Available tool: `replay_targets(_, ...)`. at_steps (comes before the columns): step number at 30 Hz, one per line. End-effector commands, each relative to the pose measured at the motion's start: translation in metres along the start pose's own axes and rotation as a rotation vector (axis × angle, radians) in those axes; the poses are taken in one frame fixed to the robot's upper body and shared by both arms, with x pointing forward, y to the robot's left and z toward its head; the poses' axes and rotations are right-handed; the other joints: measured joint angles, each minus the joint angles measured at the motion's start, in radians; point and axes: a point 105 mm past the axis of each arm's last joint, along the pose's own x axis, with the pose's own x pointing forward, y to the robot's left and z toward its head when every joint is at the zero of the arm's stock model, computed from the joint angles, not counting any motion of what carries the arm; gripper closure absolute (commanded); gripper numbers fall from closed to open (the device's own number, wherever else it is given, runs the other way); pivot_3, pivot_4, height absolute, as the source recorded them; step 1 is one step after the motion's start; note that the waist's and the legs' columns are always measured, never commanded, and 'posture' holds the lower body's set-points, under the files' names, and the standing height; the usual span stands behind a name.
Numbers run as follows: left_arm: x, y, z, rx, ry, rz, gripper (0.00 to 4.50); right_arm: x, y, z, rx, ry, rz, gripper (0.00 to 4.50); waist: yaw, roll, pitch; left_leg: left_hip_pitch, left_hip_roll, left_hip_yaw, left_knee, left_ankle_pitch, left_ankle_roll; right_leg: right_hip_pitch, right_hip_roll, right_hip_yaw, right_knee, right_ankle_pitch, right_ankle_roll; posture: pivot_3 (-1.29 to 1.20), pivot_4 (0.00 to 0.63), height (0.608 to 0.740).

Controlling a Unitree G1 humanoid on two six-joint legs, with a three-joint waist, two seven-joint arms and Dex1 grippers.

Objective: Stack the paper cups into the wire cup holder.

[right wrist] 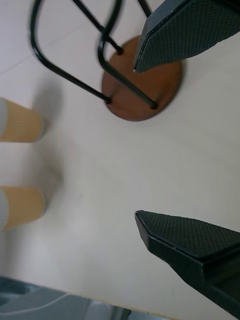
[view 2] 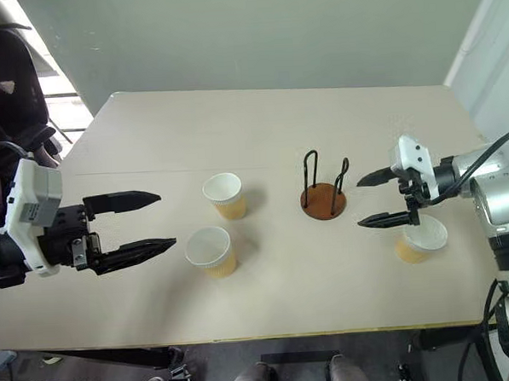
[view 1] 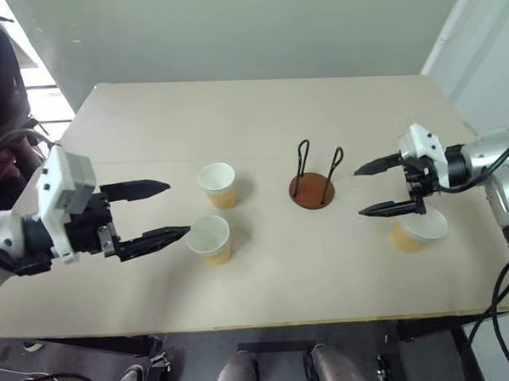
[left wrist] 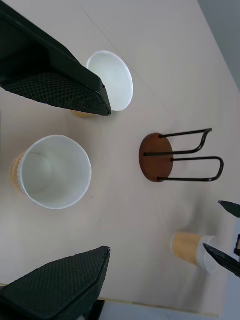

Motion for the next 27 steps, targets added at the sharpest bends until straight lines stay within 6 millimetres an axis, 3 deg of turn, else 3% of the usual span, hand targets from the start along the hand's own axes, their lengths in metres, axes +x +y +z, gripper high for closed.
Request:
replay_targets(1,0.000,0.003,0.006,0.045,-0.003,0.000,0.03,-0.002,-0.008,0.004,0.006,0.045,-0.118,0.00,-0.002,0.000,0.000,0.000,0.000,0.000,0.000,0.000,0.000,0.000,0.000,0.000,0.000,0.000,0.000,0.00,0.150,0.740)
replay_targets(6,0.003,0.004,0.006,0.048,-0.006,-0.008,0.03,0.014,-0.016,-0.001,0.062,0.075,-0.201,0.00,-0.003,0.000,0.000,0.001,0.000,0.000,0.000,0.000,0.000,0.000,0.000,0.000,0.000,0.002,0.003,0.00,0.150,0.740)
replay_targets(13,-0.001,0.006,0.007,0.057,-0.005,0.008,0.03,0.031,-0.006,-0.007,0.105,0.106,-0.158,0.00,-0.001,0.000,0.000,0.000,0.001,0.000,0.000,0.000,0.001,0.000,0.000,0.000,0.000,0.002,0.004,0.00,0.150,0.740)
replay_targets(20,-0.003,0.003,0.007,0.054,-0.003,0.018,0.03,0.049,-0.018,-0.014,0.175,0.140,-0.228,0.00,-0.003,0.000,0.000,0.000,0.002,0.000,0.000,0.000,0.001,-0.001,0.001,0.000,0.000,0.002,0.004,0.00,0.150,0.740)
replay_targets(27,-0.006,0.000,0.007,0.049,0.003,0.032,0.03,0.056,-0.028,-0.012,0.175,0.131,-0.261,0.00,-0.002,0.000,0.000,0.000,0.002,0.000,0.000,0.000,0.001,-0.001,0.002,0.000,0.000,0.002,0.004,0.00,0.150,0.740)
